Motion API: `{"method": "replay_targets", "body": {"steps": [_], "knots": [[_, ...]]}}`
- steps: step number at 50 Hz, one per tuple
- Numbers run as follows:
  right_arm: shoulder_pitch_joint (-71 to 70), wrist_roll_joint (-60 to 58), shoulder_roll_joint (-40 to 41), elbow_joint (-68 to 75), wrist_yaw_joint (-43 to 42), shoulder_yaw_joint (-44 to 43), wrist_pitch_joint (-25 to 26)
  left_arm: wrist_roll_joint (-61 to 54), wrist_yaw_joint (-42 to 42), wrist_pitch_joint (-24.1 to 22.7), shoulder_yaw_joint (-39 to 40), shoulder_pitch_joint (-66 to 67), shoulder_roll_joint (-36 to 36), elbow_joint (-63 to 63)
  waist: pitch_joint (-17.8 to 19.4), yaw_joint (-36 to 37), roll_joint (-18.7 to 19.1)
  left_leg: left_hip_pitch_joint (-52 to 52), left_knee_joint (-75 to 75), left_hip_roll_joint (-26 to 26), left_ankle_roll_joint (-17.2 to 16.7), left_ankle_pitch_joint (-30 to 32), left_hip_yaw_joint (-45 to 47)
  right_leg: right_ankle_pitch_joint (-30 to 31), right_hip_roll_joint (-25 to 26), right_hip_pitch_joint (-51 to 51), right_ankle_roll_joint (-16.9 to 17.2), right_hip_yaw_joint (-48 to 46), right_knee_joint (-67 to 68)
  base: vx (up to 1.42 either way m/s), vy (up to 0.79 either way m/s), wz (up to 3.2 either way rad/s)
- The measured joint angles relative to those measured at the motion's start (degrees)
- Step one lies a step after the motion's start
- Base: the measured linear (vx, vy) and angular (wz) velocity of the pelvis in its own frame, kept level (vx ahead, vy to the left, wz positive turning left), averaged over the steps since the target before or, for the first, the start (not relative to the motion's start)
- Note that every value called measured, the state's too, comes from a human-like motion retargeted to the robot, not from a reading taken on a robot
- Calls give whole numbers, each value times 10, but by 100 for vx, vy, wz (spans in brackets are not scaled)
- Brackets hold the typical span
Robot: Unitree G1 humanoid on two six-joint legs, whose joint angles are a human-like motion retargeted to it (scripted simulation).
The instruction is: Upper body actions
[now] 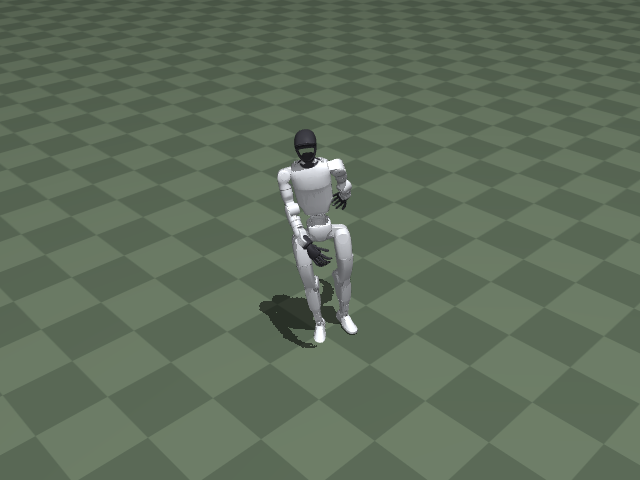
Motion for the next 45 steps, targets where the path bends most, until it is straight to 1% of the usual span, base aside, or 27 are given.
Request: {"method": "replay_targets", "body": {"steps": [3,5,7,9,10,12,15,17,20,23,25,27,30,32,34,36,38,40,42,43,45], "knots": [[53,-45,-19,43,-26,-25,9,-75,11,-3,-32,-83,-8,0,-2,-2,-9,-6,2,-6,3,5,-18,-6,-3,10,-1,-17,-4,0,-5,53],[96,-72,-33,100,-43,-56,32,-150,38,-15,-82,-152,-18,0,-4,-3,-15,-8,4,-9,5,8,-33,-11,-6,21,0,-32,-8,1,-6,67],[137,-85,-54,179,-63,-101,71,-188,71,-38,-118,-244,-33,0,-3,-2,-19,-11,5,-14,8,12,-51,-16,-8,33,2,-50,-12,-6,0,74],[174,-77,-79,270,-76,-153,123,-170,74,-63,-127,-345,-54,0,-3,5,-23,-15,6,-17,10,15,-63,-20,-9,41,3,-62,-17,-7,0,57],[191,-68,-92,318,-81,-180,151,-151,64,-75,-127,-395,-68,0,-4,9,-25,-17,6,-18,11,16,-68,-22,-10,44,5,-67,-18,-5,1,42],[231,-25,-118,394,-96,-226,191,-124,28,-85,-147,-471,-97,-39,-6,14,-27,-21,7,-19,13,17,-75,-25,-11,48,6,-76,-21,-2,3,33],[325,53,-146,419,-122,-275,227,-102,-7,-109,-191,-567,-133,-104,-6,19,-30,-26,9,-22,14,18,-80,-29,-14,52,8,-85,-24,1,5,17],[381,89,-154,419,-160,-305,213,-87,4,-130,-222,-613,-148,-153,-6,22,-30,-29,10,-22,14,17,-78,-30,-15,51,9,-86,-24,0,3,-1],[439,99,-166,419,-204,-348,182,-43,41,-160,-252,-655,-153,-224,-7,24,-29,-30,11,-20,13,15,-67,-30,-15,47,9,-82,-25,2,4,-32],[464,109,-180,419,-222,-352,190,-20,81,-180,-261,-659,-147,-275,-9,21,-25,-28,9,-17,11,14,-55,-29,-13,43,9,-75,-24,4,3,-40],[464,125,-186,419,-232,-338,206,-19,96,-197,-258,-646,-145,-292,-10,20,-20,-26,8,-15,10,12,-48,-28,-11,40,8,-71,-23,3,4,-31],[443,137,-183,419,-246,-320,215,-25,99,-201,-248,-619,-146,-291,-10,20,-16,-24,8,-14,10,10,-43,-26,-9,38,7,-67,-22,4,3,-23],[386,133,-170,419,-254,-282,211,-29,86,-190,-230,-559,-141,-261,-12,22,-12,-20,6,-14,10,8,-39,-24,-7,34,5,-58,-21,0,0,0],[328,124,-158,419,-233,-233,219,-25,70,-175,-211,-510,-129,-215,-15,22,-11,-16,4,-15,10,7,-37,-21,-6,30,2,-48,-19,5,-4,-11],[259,102,-142,419,-204,-176,223,-16,60,-144,-188,-458,-112,-152,-18,23,-10,-11,1,-14,10,5,-31,-17,-4,24,0,-38,-16,5,-4,-26],[185,62,-124,406,-164,-125,218,-3,53,-98,-163,-407,-87,-80,-18,23,-7,-6,-1,-11,8,2,-20,-11,0,15,-2,-26,-12,1,-3,-47],[124,9,-98,356,-111,-89,208,15,54,-51,-135,-349,-59,-11,-16,22,-3,0,-3,-7,6,-1,-6,-6,3,5,-4,-10,-7,2,0,-66],[79,-39,-63,280,-60,-64,191,23,58,6,-123,-257,-37,0,-13,21,-1,7,-7,-4,4,-5,12,0,8,-4,-5,9,-3,5,0,-74],[46,-53,-31,199,-22,-37,167,21,51,43,-122,-166,-20,0,-13,18,-1,11,-9,0,1,-7,26,5,12,-11,-6,25,1,5,0,-63],[31,-51,-17,160,-9,-24,155,25,44,50,-120,-127,-14,0,-14,16,-1,12,-10,1,0,-8,31,7,14,-15,-6,30,2,3,0,-48],[6,-32,2,90,12,3,131,50,25,40,-106,-60,-5,0,-15,13,0,12,-11,6,-2,-9,39,10,17,-22,-5,38,5,-1,-1,-35]]}}
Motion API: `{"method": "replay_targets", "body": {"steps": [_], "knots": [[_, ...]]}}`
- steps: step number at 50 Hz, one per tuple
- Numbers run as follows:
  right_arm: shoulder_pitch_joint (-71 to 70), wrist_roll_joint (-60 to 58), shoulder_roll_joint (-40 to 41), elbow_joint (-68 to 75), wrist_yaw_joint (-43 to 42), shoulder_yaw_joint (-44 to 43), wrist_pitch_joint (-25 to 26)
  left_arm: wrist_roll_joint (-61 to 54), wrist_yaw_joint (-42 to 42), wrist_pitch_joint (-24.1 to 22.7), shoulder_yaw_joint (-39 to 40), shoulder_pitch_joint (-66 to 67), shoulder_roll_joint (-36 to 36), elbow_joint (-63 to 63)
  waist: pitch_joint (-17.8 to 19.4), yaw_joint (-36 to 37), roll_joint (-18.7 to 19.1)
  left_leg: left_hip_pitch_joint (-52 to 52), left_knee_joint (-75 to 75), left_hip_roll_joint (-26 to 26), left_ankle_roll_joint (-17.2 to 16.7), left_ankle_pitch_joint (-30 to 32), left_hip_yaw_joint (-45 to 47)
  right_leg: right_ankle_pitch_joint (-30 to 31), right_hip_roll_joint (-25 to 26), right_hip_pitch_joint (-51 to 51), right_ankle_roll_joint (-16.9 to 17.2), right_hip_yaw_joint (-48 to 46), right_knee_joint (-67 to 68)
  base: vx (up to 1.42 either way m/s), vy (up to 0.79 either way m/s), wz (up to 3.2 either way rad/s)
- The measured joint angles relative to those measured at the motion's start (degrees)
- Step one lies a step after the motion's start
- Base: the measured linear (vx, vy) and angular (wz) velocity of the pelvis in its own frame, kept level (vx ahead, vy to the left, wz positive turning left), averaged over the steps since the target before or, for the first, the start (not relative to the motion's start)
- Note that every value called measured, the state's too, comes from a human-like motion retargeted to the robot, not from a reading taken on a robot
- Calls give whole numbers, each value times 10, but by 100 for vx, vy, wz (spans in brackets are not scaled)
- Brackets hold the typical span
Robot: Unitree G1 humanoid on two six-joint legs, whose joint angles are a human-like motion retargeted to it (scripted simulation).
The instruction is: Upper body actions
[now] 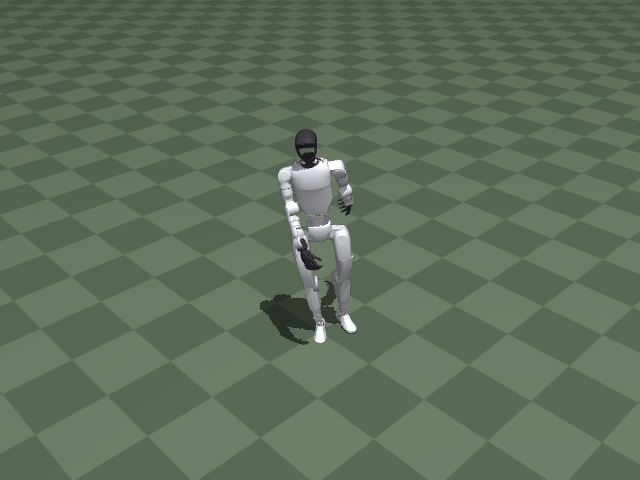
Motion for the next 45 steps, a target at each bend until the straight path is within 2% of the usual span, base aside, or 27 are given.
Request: {"method": "replay_targets", "body": {"steps": [3,5,7,9,11,13,15,17,20,23,25,28,30,34,37,39,42,45], "knots": [[-24,22,14,-81,26,23,-51,44,-17,-21,28,59,7,0,0,-5,1,-2,1,4,-2,-1,4,2,3,-4,1,4,2,-5,-1,-12],[-27,19,15,-117,30,32,-99,51,-17,-14,37,74,11,0,0,-7,0,-3,2,5,-2,-1,2,1,3,-5,1,2,2,-6,-3,8],[-15,-10,8,-131,3,38,-142,37,-7,4,44,66,11,0,-2,-5,-3,-4,2,4,-2,0,-2,0,1,-3,1,-1,1,0,0,0],[8,-54,-6,-120,-44,33,-157,9,16,17,64,33,5,0,-5,-3,-7,-5,3,1,-1,1,-6,-1,-1,-1,0,-5,1,-2,-3,20],[39,-103,-24,-83,-87,20,-140,-35,37,13,85,-20,-6,0,-8,-1,-10,-7,3,-1,0,2,-12,-3,-3,1,-1,-10,0,-7,0,24],[76,-156,-42,-24,-109,-8,-102,-87,50,0,93,-90,-21,0,-9,0,-12,-9,4,-4,2,3,-18,-5,-4,5,-2,-16,-2,-8,1,29],[115,-200,-59,57,-108,-53,-32,-138,55,-17,79,-167,-34,0,-10,1,-13,-12,5,-6,4,4,-26,-8,-5,11,-2,-23,-5,-5,0,34],[150,-212,-83,151,-92,-112,59,-164,49,-34,48,-245,-42,0,-14,3,-16,-17,8,-7,7,5,-35,-12,-6,17,-1,-33,-8,-4,-2,39],[207,-143,-133,282,-98,-210,149,-143,17,-53,-17,-371,-54,0,-19,4,-19,-30,15,-8,12,7,-55,-21,-8,31,2,-63,-18,-4,-2,63],[302,46,-168,329,-170,-298,159,-85,-14,-59,-105,-482,-73,-45,-12,-5,-22,-42,24,-14,16,11,-93,-32,-13,51,5,-99,-27,-2,-2,104],[373,158,-174,329,-216,-356,131,-41,-5,-78,-149,-538,-86,-92,-8,-6,-26,-46,28,-19,18,14,-112,-39,-16,62,7,-113,-30,-1,-3,80],[458,237,-178,329,-246,-423,75,1,48,-110,-186,-592,-108,-172,-9,-1,-32,-48,29,-24,18,16,-123,-44,-21,70,9,-125,-32,3,-2,35],[495,261,-181,329,-265,-445,70,20,71,-144,-205,-607,-116,-223,-11,7,-32,-48,28,-25,18,16,-122,-45,-23,71,9,-126,-33,0,0,0],[506,276,-185,329,-322,-413,105,23,110,-223,-217,-604,-117,-269,-13,21,-24,-47,28,-22,18,14,-114,-45,-22,68,9,-122,-31,-1,6,-18],[463,242,-178,329,-328,-350,117,12,116,-240,-210,-572,-115,-257,-15,25,-18,-46,27,-22,19,13,-111,-44,-20,67,9,-119,-31,0,0,0],[410,195,-169,329,-298,-299,137,2,96,-224,-200,-537,-109,-229,-16,26,-16,-46,27,-22,19,12,-112,-42,-20,66,8,-119,-32,0,0,0],[311,89,-148,326,-225,-231,159,1,48,-173,-170,-474,-96,-158,-19,27,-14,-41,25,-25,20,11,-113,-41,-20,66,7,-115,-31,0,0,0],[216,-16,-122,273,-130,-160,150,14,7,-108,-121,-402,-68,-67,-17,26,-11,-30,22,-25,20,9,-109,-39,-19,66,4,-106,-27,1,-1,-7]]}}
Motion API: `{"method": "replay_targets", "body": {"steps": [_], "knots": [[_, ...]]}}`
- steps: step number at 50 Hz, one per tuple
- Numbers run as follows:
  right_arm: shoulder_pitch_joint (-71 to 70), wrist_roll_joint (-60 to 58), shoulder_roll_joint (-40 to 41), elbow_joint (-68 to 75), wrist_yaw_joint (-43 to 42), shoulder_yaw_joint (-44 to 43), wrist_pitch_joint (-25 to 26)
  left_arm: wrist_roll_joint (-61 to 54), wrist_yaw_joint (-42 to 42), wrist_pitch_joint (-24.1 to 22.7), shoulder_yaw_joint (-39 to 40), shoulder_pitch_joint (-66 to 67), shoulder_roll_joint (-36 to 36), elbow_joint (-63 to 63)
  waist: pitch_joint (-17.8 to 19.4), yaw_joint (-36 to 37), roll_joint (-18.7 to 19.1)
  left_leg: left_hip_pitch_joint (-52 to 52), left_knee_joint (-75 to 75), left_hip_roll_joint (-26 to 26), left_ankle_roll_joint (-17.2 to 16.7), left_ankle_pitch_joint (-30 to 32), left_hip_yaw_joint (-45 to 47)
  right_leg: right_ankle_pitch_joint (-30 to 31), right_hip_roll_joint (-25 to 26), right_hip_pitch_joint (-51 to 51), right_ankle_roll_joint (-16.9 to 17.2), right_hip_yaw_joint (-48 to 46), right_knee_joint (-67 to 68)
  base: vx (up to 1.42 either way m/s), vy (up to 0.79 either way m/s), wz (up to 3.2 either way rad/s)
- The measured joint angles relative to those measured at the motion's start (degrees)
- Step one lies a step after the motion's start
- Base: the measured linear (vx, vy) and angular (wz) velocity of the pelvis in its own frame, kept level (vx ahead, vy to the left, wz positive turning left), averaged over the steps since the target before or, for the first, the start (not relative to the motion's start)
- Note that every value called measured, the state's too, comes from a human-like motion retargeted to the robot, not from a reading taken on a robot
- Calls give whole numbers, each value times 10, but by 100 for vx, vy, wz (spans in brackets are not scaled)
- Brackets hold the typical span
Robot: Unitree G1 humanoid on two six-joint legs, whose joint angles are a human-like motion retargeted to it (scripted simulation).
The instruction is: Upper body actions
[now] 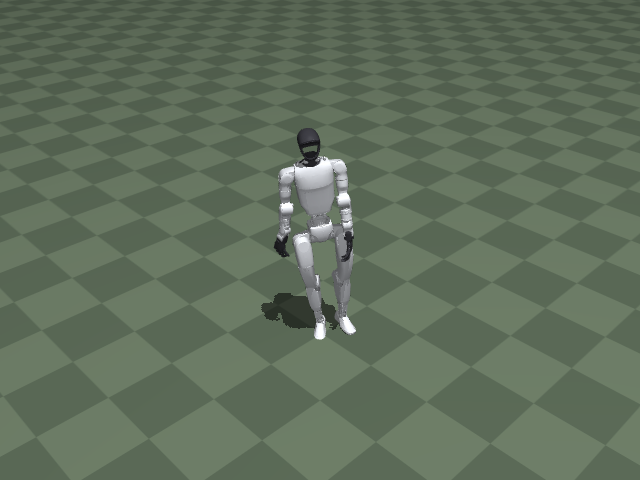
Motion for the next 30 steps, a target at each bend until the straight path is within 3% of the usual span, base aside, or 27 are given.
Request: {"method": "replay_targets", "body": {"steps": [2,7,12,15,18,20,25,30], "knots": [[-60,-47,18,-58,48,39,-26,13,-7,35,49,59,28,61,3,-3,3,6,-2,0,-1,-2,6,2,0,-2,0,7,4,3,-4,-28],[-185,-71,83,-206,115,109,-98,-32,-12,116,119,289,82,67,12,-20,8,20,-8,4,-6,-7,31,10,3,-14,-4,32,10,6,3,-44],[-245,4,120,-338,186,150,-163,9,-53,104,175,439,103,67,13,-13,15,23,-11,11,-10,-13,58,20,8,-33,-4,60,17,1,6,-47],[-240,28,121,-405,216,168,-226,19,-53,111,191,476,104,67,13,-16,14,21,-11,12,-11,-14,60,21,8,-37,-3,62,19,0,0,0],[-208,6,110,-436,189,180,-295,-19,-36,125,171,465,96,67,14,-26,9,19,-10,10,-10,-13,54,19,6,-35,-3,56,19,-1,-1,6],[-176,-32,94,-430,151,180,-311,-39,-22,127,158,426,83,67,12,-31,6,15,-9,10,-9,-12,51,18,6,-35,-2,53,18,-5,-2,16],[-69,-166,48,-295,52,124,-220,-67,26,92,130,223,41,67,1,-20,-2,1,-6,7,-6,-8,42,15,4,-34,-2,44,10,-10,0,18],[-2,-152,0,8,-85,-54,-32,-130,20,37,130,-10,-13,38,-1,-3,-20,-11,-1,-3,-1,-1,8,7,-4,-16,3,7,-1,-9,-3,59]]}}
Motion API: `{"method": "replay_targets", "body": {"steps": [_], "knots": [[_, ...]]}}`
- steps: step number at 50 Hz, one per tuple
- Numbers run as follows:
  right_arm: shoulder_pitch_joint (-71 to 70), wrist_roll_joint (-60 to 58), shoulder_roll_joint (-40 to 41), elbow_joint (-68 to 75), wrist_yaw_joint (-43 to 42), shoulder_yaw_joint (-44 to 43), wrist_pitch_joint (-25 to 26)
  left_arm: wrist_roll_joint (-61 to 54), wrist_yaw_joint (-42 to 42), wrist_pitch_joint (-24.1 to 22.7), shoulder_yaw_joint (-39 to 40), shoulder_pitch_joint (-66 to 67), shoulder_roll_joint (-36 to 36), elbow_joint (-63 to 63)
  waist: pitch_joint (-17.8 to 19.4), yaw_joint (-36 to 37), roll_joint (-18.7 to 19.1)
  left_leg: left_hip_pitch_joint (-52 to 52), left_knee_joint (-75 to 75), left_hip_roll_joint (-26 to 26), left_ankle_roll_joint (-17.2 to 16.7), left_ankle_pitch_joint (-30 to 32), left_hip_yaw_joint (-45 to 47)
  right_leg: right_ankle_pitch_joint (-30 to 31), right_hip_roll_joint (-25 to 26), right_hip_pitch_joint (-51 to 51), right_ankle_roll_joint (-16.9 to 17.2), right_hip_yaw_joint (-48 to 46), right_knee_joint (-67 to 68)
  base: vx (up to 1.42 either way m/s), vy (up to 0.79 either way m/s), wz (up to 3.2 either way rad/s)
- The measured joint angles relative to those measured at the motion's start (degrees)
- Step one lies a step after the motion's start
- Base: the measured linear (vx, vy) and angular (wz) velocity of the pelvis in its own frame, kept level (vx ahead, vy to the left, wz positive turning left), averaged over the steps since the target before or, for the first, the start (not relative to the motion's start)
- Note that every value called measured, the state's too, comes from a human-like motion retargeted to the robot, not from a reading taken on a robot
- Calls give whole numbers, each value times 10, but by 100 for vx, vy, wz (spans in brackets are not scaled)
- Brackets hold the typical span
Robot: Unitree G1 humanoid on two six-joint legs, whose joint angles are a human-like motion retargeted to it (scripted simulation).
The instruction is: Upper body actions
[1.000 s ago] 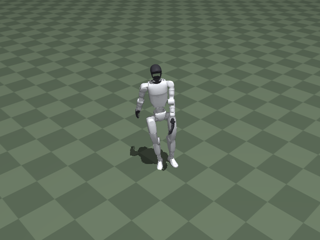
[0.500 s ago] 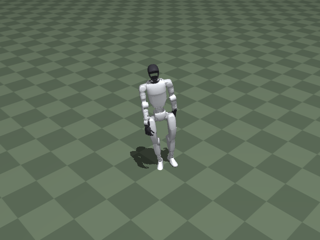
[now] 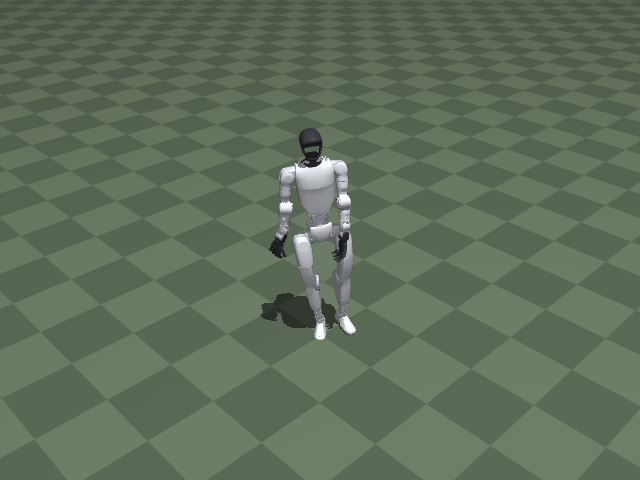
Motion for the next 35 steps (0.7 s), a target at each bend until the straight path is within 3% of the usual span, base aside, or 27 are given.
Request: {"method": "replay_targets", "body": {"steps": [2,4,10,14,17,20,23,27,30,35], "knots": [[51,80,-29,47,-18,-46,66,-25,-13,-26,-15,-73,-29,-30,2,7,-5,-5,3,-3,1,2,-12,-4,-3,6,2,-12,-3,-3,0,53],[116,171,-46,47,-39,-85,93,-42,-22,-50,-46,-131,-55,-69,2,13,-8,-10,6,-4,1,2,-20,-7,-5,11,5,-21,-5,2,1,36],[245,331,-69,47,-74,-168,-13,58,-29,-98,-166,-206,-61,-229,-3,11,-5,-18,11,-5,0,3,-27,-12,-7,15,7,-33,-9,2,0,8],[238,372,-67,47,-112,-146,35,137,43,-147,-203,-201,-26,-269,-3,17,2,-19,11,-2,-1,2,-21,-10,-5,12,6,-30,-10,0,0,0],[181,351,-53,47,-113,-102,54,112,74,-156,-180,-168,-34,-243,-1,16,5,-18,10,-2,0,2,-20,-10,-3,11,4,-29,-9,0,0,0],[87,260,-31,47,-53,-38,70,38,23,-134,-107,-121,-47,-175,-2,3,10,-17,8,-3,2,4,-25,-10,-2,10,3,-30,-9,0,0,0],[-11,157,-6,24,30,35,45,-18,-27,-95,-17,-68,-33,-76,-1,-1,14,-10,3,-5,3,5,-24,-6,-1,7,0,-21,-5,0,0,0],[-124,67,32,-92,136,119,-18,-62,-6,-41,67,44,25,29,9,-6,20,6,-3,-3,1,2,-7,1,0,2,-5,-3,1,8,-3,-41],[-196,50,75,-189,199,155,-66,-78,31,0,80,180,48,29,19,-15,24,18,-7,1,-2,-2,18,8,5,-6,-7,22,6,10,0,-73],[-257,157,127,-332,246,220,-141,14,8,15,83,375,52,29,20,-23,32,30,-13,11,-8,-12,62,22,12,-28,-6,66,17,9,5,-78]]}}
